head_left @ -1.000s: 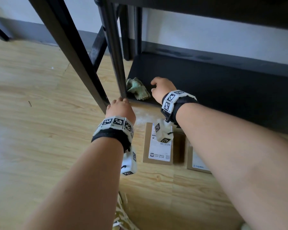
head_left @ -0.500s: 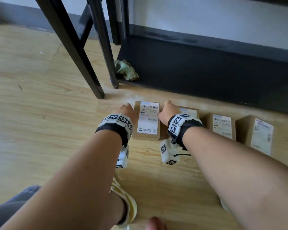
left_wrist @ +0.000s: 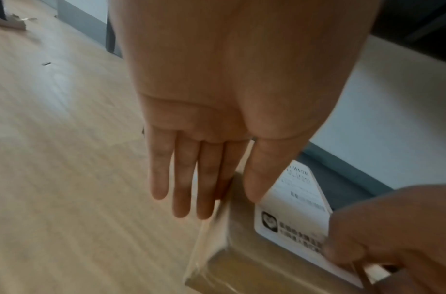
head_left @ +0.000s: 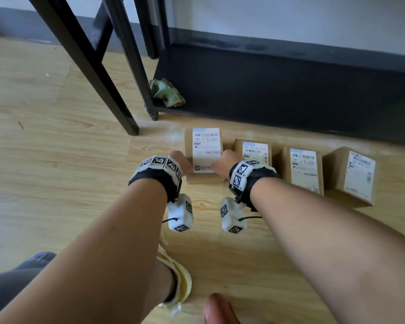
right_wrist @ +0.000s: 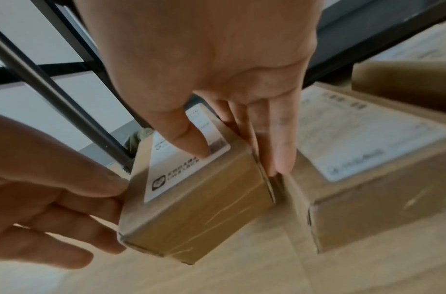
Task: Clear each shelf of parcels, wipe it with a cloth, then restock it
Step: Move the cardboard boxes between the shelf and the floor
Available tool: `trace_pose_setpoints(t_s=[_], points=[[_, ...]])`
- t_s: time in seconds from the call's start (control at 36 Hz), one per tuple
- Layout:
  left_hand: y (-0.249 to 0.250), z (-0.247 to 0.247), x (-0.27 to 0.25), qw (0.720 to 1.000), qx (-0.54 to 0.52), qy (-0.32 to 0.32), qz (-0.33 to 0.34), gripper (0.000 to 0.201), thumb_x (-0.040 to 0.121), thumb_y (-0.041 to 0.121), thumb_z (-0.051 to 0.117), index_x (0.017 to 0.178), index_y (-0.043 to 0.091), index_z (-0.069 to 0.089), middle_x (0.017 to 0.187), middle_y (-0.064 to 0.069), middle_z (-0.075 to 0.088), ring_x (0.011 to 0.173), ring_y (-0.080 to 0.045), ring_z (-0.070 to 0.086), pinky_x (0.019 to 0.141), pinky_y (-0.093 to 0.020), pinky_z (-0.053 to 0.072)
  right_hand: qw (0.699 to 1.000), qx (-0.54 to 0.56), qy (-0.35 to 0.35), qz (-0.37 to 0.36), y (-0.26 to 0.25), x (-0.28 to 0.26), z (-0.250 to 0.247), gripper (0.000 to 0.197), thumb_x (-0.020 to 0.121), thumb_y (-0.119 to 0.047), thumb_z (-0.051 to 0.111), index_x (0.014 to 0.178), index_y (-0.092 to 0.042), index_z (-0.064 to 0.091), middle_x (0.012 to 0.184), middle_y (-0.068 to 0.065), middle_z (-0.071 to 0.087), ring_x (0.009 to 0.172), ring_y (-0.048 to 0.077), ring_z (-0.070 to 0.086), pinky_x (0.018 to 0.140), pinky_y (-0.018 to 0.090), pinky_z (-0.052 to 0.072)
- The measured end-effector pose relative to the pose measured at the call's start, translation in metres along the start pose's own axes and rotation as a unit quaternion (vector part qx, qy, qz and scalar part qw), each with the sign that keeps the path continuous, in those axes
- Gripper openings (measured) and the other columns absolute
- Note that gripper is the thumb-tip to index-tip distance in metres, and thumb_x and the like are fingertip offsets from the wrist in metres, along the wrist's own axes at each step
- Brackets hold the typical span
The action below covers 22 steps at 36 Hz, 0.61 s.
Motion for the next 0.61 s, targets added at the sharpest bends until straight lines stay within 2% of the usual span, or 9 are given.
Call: trace_pose_setpoints(t_s=[0.08, 0.14, 0.19, 0.25, 0.31, 0.39, 0.47, 0.58, 0.61], points=[[0.014, -0.014, -0.004, 0.999, -0.039, -0.001, 0.008, 0.022, 0.089, 0.024, 0.060, 0.095, 0.004, 0.064, 0.091, -0.007, 0.068, 0.086, -0.022, 0.065, 0.071, -0.030, 0.050, 0.998, 0.049, 0.049, -0.011, 0.005, -0.005, -0.028, 0.013, 0.086, -0.024, 0.056, 0.096, -0.015, 0.053, 0.086, 0.002, 0.065, 0.065, 0.016, 0.059, 0.051, 0.024, 0.041], [0.025, -0.027, -0.005, 0.998, -0.065, 0.013, 0.023, 0.024, 0.084, 0.025, 0.064, 0.097, 0.005, 0.067, 0.094, -0.008, 0.070, 0.082, -0.021, 0.066, 0.072, -0.031, 0.053, 0.993, 0.075, 0.085, -0.020, 0.010, -0.008, -0.050, 0.014, 0.086, -0.026, 0.058, 0.092, -0.019, 0.047, 0.080, -0.003, 0.057, 0.064, 0.012, 0.055, 0.048, 0.024, 0.037], [0.037, -0.039, -0.006, 0.994, -0.093, 0.026, 0.042, 0.029, 0.085, 0.027, 0.065, 0.104, 0.006, 0.067, 0.096, -0.008, 0.069, 0.081, -0.020, 0.064, 0.070, -0.028, 0.053, 0.988, 0.112, 0.100, -0.023, 0.013, -0.010, -0.068, 0.013, 0.086, -0.026, 0.059, 0.090, -0.021, 0.047, 0.083, -0.004, 0.056, 0.068, 0.012, 0.055, 0.053, 0.026, 0.041], [0.049, -0.048, -0.006, 0.990, -0.127, 0.022, 0.058, 0.034, 0.086, 0.029, 0.065, 0.115, 0.010, 0.065, 0.108, -0.008, 0.068, 0.097, -0.021, 0.065, 0.083, -0.034, 0.055, 0.983, 0.141, 0.118, -0.010, 0.015, -0.006, -0.082, 0.029, 0.083, -0.027, 0.058, 0.109, -0.019, 0.047, 0.095, -0.001, 0.060, 0.076, 0.017, 0.059, 0.063, 0.032, 0.050], [0.061, -0.056, -0.007, 0.984, -0.162, 0.022, 0.067, 0.038, 0.086, 0.028, 0.064, 0.121, 0.013, 0.063, 0.113, -0.008, 0.067, 0.103, -0.022, 0.064, 0.091, -0.037, 0.053, 0.977, 0.160, 0.142, -0.002, 0.014, -0.002, -0.095, 0.038, 0.083, -0.027, 0.056, 0.117, -0.016, 0.045, 0.102, 0.001, 0.062, 0.080, 0.019, 0.060, 0.069, 0.035, 0.053], [0.077, -0.066, 0.000, 0.971, -0.220, 0.037, 0.080, 0.041, 0.085, 0.025, 0.064, 0.125, 0.017, 0.061, 0.110, -0.006, 0.067, 0.103, -0.022, 0.063, 0.089, -0.036, 0.053, 0.967, 0.187, 0.173, -0.004, 0.010, 0.005, -0.112, 0.038, 0.084, -0.027, 0.054, 0.119, -0.015, 0.047, 0.108, 0.002, 0.061, 0.085, 0.021, 0.060, 0.065, 0.032, 0.049], [0.090, -0.075, 0.008, 0.959, -0.259, 0.057, 0.097, 0.048, 0.084, 0.024, 0.063, 0.132, 0.026, 0.054, 0.103, 0.002, 0.064, 0.094, -0.016, 0.061, 0.083, -0.029, 0.053, 0.960, 0.210, 0.185, 0.000, 0.001, 0.017, -0.126, 0.035, 0.084, -0.028, 0.055, 0.117, -0.016, 0.052, 0.110, 0.000, 0.062, 0.084, 0.019, 0.060, 0.056, 0.028, 0.041], [0.101, -0.080, 0.028, 0.939, -0.329, 0.032, 0.096, 0.051, 0.076, 0.019, 0.065, 0.126, 0.021, 0.057, 0.100, -0.017, 0.066, 0.071, -0.018, 0.056, 0.070, -0.027, 0.050, 0.959, 0.206, 0.193, -0.015, -0.005, 0.033, -0.141, 0.026, 0.082, -0.029, 0.054, 0.105, -0.019, 0.058, 0.108, 0.000, 0.062, 0.075, 0.014, 0.057, 0.053, 0.026, 0.037], [0.103, -0.081, 0.040, 0.936, -0.341, 0.034, 0.086, 0.050, 0.076, 0.016, 0.063, 0.126, 0.021, 0.057, 0.092, -0.013, 0.065, 0.072, -0.019, 0.058, 0.071, -0.028, 0.051, 0.961, 0.194, 0.194, -0.024, -0.004, 0.044, -0.145, 0.024, 0.083, -0.029, 0.055, 0.104, -0.019, 0.059, 0.107, -0.001, 0.063, 0.073, 0.012, 0.055, 0.052, 0.026, 0.037]])
Point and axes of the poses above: each hand's wrist, its own x-axis towards the middle knuckle, its own z-axis out of the palm, y = z × x, the point moved 5 cm from there along x, towards the middle knuckle
